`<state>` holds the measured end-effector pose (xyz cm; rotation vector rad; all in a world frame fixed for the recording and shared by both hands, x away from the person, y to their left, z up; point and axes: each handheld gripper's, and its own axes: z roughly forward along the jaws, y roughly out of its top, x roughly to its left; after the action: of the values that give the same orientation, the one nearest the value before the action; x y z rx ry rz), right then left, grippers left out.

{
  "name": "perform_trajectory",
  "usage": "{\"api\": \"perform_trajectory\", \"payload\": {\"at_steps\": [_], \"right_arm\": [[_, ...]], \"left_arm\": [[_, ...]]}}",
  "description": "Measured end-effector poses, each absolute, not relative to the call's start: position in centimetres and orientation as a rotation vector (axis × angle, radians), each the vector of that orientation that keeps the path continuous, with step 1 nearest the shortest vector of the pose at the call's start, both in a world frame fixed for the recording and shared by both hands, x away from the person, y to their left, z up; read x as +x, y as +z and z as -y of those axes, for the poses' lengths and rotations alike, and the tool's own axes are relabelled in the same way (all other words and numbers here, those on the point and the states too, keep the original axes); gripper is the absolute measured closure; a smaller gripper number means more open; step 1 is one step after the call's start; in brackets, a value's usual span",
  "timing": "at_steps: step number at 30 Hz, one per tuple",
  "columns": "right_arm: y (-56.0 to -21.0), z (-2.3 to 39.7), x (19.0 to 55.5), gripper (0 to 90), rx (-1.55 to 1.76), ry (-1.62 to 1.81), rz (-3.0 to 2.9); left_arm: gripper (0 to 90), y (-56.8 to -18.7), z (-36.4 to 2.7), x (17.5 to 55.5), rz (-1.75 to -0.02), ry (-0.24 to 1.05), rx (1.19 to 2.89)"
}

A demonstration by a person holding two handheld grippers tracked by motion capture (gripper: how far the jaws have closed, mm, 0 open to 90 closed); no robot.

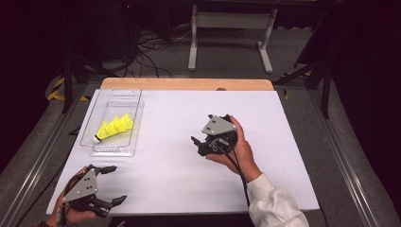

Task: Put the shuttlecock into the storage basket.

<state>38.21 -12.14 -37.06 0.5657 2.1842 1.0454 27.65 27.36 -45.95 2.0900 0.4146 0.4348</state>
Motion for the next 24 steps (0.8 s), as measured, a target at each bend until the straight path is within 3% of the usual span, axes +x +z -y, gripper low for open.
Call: {"api": "perform_trajectory", "payload": {"at_steps": [24], "right_arm": [[-38.4,15.3,36.0,14.2,0.538,0.997,-2.156]], "left_arm": [[5.8,-46.0,-27.3,27.7,-0.418,0.436,2.086]]}}
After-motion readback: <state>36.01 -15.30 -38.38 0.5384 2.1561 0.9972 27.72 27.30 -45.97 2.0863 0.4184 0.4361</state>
